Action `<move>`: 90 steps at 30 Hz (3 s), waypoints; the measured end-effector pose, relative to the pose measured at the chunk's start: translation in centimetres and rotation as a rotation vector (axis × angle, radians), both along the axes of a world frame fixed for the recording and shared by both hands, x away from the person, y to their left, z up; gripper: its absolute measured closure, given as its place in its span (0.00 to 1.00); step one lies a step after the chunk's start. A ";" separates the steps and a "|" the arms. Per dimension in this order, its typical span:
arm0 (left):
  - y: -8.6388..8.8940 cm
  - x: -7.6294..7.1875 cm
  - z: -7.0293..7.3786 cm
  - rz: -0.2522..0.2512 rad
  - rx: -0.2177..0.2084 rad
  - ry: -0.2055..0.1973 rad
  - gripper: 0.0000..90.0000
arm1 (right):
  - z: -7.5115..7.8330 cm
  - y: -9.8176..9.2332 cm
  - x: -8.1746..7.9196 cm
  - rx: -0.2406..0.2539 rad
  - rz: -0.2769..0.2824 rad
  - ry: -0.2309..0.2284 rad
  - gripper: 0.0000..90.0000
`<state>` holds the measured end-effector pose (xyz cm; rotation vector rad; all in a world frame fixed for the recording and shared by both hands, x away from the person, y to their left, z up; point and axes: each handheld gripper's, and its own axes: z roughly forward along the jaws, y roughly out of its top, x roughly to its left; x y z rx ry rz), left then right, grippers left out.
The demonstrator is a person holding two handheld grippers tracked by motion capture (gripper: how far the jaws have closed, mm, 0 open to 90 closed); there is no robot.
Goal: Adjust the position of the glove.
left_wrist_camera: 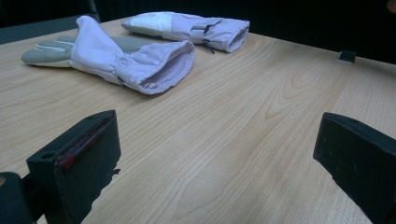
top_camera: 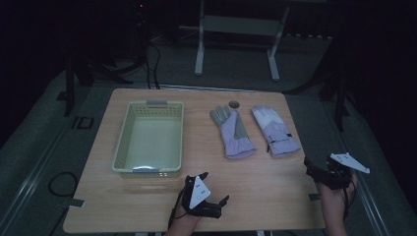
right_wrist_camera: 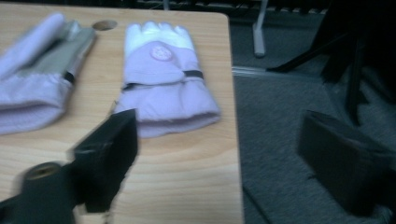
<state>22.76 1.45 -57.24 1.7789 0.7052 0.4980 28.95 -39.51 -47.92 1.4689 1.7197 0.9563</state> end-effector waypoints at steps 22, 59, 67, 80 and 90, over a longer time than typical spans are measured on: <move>0.0 0.0 0.0 -0.014 -0.001 0.003 0.01 | 5.7 7.4 4.6 0.040 0.226 -0.021 0.14; -0.1 0.0 0.0 -0.037 -0.006 0.008 0.01 | -0.8 19.7 14.9 -0.041 0.334 0.237 0.39; -0.1 0.0 0.0 -0.038 -0.007 0.010 0.01 | -3.2 20.4 17.2 -0.045 0.296 0.303 0.40; -0.1 0.0 0.0 -0.039 -0.008 0.012 0.01 | -5.6 21.3 18.3 -0.072 0.294 0.400 0.76; 0.0 0.1 0.0 -0.038 -0.013 0.019 0.01 | -3.4 20.8 16.8 0.004 0.294 0.398 0.97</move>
